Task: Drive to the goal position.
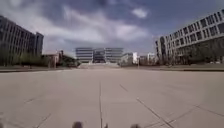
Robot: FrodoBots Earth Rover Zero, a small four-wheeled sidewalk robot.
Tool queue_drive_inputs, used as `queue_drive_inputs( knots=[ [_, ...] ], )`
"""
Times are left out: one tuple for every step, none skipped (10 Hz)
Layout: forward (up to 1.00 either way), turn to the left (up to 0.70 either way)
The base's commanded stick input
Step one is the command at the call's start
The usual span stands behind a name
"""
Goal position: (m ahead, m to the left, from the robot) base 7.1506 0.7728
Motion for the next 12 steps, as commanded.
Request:
queue_drive_inputs(
  knots=[
    [0.7,-0.01],
    [0.7,-0.01],
    [0.7,-0.01],
    [0.7,-0.01],
    [0.7,-0.01],
    [0.7,-0.01],
    [0.7,-0.01],
    [0.7,-0.01],
    [0.7,-0.01],
    [0.7,-0.01],
    [0.7,-0.01],
    [0.7,-0.01]
  ],
)
